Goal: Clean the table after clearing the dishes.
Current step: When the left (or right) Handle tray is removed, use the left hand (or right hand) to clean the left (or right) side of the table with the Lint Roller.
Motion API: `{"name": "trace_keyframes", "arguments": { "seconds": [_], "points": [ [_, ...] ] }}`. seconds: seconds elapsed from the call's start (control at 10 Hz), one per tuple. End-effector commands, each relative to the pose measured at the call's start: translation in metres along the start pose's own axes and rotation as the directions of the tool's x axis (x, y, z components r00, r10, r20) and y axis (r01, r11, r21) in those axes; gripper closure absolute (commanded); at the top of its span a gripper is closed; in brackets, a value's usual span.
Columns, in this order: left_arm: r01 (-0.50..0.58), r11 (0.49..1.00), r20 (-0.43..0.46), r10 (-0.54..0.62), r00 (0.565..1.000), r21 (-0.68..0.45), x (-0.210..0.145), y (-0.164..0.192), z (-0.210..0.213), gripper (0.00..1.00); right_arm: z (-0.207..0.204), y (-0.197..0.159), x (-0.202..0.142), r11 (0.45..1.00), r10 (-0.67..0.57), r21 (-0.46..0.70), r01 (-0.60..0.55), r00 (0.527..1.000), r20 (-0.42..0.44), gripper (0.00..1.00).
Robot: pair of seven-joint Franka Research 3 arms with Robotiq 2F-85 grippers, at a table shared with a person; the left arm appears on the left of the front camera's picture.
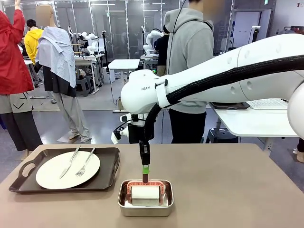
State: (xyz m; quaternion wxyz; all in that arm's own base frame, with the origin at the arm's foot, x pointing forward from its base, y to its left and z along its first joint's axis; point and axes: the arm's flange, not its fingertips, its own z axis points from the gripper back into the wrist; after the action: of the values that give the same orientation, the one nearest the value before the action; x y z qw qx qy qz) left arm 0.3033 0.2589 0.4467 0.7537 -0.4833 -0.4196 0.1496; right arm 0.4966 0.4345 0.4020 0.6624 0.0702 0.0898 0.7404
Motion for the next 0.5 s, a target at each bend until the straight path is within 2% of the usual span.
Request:
{"name": "trace_keyframes", "arguments": {
  "seconds": [0.0,0.3,0.4],
  "points": [
    [0.010,1.000,0.012,-0.010,1.000,-0.022,0.003,0.000,0.002,0.00,0.003,0.009,-0.004,1.000,-0.015,-0.003,0.015,1.000,0.011,1.00],
    [0.010,1.000,0.012,-0.010,1.000,-0.022,0.003,0.000,0.002,0.00,0.021,0.022,-0.010,0.998,-0.045,-0.035,0.046,0.999,0.026,1.00],
    [0.010,1.000,0.012,-0.010,1.000,-0.022,0.003,0.000,0.002,0.00,0.037,0.039,-0.017,0.991,-0.115,-0.071,0.117,0.993,0.020,1.00]
  ]
}}
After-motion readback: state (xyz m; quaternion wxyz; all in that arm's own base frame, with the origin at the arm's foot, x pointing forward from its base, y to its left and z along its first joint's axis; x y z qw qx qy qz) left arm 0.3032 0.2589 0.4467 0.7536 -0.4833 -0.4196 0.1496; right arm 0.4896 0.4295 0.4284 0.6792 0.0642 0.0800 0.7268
